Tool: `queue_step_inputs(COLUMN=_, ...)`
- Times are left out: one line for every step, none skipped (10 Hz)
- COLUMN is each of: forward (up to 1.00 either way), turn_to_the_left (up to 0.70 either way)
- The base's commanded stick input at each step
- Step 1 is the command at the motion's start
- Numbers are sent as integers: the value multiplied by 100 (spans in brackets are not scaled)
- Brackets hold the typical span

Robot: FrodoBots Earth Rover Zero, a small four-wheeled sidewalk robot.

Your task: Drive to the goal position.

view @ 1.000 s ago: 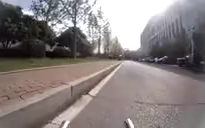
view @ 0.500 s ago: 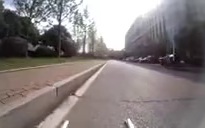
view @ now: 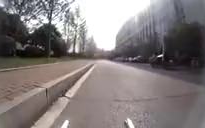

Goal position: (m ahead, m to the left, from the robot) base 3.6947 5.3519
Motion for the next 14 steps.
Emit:
queue_step_inputs(forward=45, turn_to_the_left=0)
queue_step_inputs(forward=45, turn_to_the_left=0)
queue_step_inputs(forward=45, turn_to_the_left=0)
queue_step_inputs(forward=45, turn_to_the_left=0)
queue_step_inputs(forward=45, turn_to_the_left=0)
queue_step_inputs(forward=45, turn_to_the_left=0)
queue_step_inputs(forward=45, turn_to_the_left=0)
queue_step_inputs(forward=45, turn_to_the_left=0)
queue_step_inputs(forward=45, turn_to_the_left=0)
queue_step_inputs(forward=45, turn_to_the_left=0)
queue_step_inputs(forward=45, turn_to_the_left=0)
queue_step_inputs(forward=45, turn_to_the_left=0)
queue_step_inputs(forward=26, turn_to_the_left=0)
queue_step_inputs(forward=0, turn_to_the_left=0)
